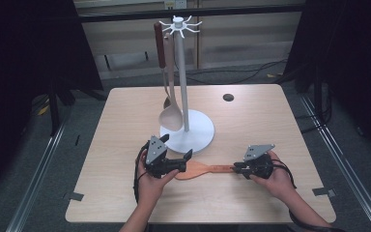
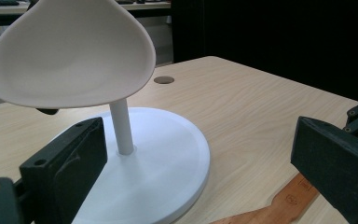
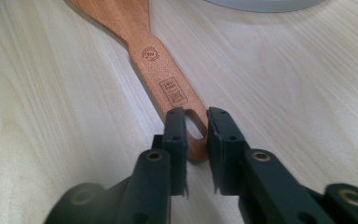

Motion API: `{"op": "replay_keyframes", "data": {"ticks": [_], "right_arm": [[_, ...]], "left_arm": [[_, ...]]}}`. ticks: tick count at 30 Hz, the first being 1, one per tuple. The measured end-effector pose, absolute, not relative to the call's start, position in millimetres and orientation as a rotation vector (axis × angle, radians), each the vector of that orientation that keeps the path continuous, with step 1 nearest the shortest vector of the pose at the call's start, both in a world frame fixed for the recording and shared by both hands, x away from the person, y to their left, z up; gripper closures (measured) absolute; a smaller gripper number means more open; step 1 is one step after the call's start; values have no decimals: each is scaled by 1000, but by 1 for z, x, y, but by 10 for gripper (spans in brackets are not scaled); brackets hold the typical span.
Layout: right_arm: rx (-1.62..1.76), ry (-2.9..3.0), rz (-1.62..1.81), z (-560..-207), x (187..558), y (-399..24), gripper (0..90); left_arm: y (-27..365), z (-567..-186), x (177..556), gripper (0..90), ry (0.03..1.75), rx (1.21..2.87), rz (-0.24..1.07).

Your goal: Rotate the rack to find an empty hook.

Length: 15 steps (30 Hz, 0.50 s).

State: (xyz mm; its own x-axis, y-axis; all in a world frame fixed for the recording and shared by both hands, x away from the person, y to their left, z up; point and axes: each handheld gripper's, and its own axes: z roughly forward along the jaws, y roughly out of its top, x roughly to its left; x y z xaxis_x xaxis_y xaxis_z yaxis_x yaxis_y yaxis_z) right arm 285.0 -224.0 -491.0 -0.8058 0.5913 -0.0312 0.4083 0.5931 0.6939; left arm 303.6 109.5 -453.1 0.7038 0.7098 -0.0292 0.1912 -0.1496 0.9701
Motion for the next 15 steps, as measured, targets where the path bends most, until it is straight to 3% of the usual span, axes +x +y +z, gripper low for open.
{"op": "replay_keyframes", "data": {"ticks": [4, 15], "right_arm": [[872, 2526, 1025, -492, 287, -225, 896], [919, 2513, 1080, -496, 293, -222, 900]], "left_arm": [[110, -454, 303, 36, 738, 1705, 539], [117, -454, 300, 38, 748, 1702, 544]]}}
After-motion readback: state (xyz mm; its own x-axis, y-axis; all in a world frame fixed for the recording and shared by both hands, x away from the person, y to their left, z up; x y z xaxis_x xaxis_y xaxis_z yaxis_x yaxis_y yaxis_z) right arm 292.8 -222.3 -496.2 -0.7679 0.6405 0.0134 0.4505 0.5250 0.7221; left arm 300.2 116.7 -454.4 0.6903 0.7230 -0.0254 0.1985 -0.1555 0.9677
